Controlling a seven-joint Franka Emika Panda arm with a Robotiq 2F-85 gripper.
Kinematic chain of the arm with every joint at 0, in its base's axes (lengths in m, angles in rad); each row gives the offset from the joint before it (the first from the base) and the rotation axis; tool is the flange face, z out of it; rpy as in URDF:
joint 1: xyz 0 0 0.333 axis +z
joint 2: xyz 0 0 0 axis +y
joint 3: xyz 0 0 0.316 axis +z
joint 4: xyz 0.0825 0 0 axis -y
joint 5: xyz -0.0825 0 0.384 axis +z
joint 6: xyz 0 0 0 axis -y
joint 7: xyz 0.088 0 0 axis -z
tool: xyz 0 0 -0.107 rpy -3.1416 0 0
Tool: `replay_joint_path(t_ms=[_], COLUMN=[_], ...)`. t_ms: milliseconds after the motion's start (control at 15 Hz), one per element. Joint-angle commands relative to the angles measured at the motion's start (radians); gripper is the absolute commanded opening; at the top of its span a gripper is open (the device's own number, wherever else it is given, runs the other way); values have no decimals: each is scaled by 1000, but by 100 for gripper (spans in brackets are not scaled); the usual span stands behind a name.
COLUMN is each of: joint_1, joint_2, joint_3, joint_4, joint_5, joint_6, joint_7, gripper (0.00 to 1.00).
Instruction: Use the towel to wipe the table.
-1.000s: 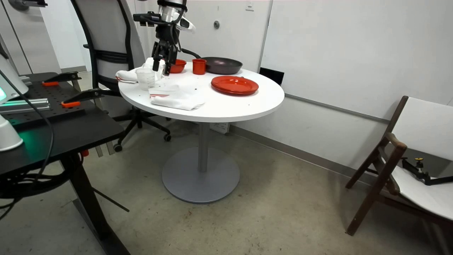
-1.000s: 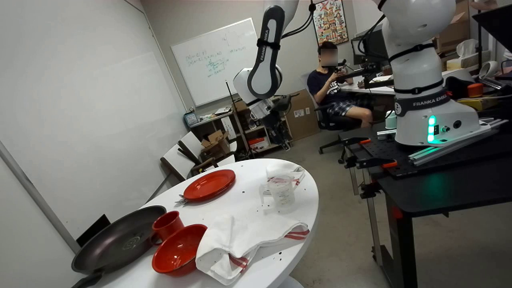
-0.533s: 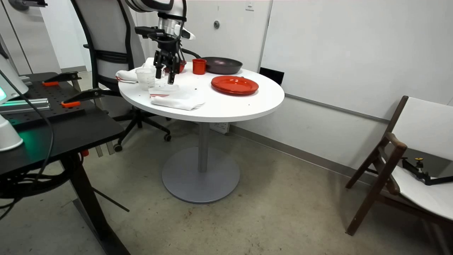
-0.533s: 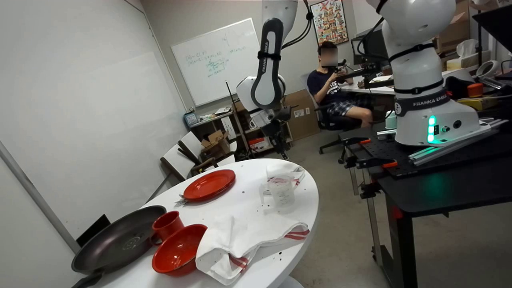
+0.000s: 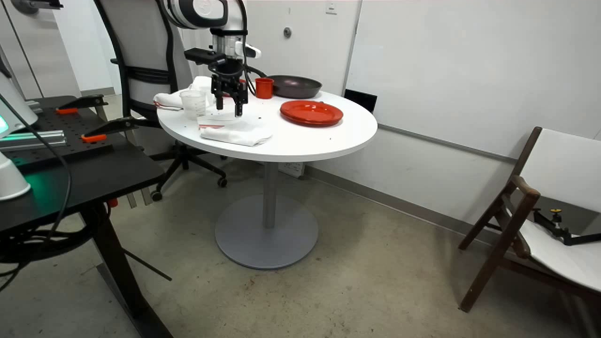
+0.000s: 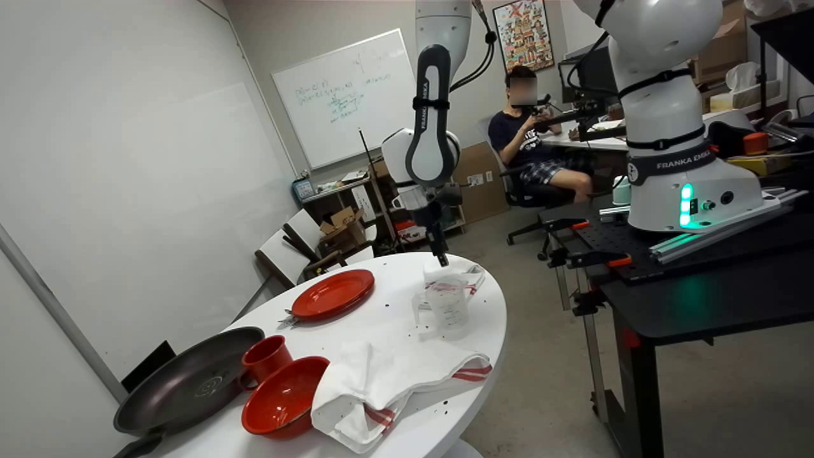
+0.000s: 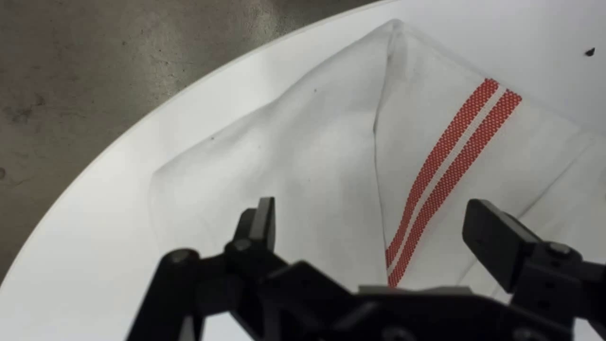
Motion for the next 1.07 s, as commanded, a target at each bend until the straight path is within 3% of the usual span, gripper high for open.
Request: replay_joint_path(t_ms=[0, 667, 733, 867, 1000], joint_1=[-23, -37, -31, -29, -27], joint_2=[53, 165, 171, 179, 180], joint_3=[17, 34, 30, 31, 28], joint_4=[-11, 37, 42, 49, 54], joint_5=[15, 17, 13, 13, 13], joint_6=[68, 132, 134, 134, 131], joint_7=[-40, -22, -16, -12, -7], gripper=[100, 99, 74, 73, 58])
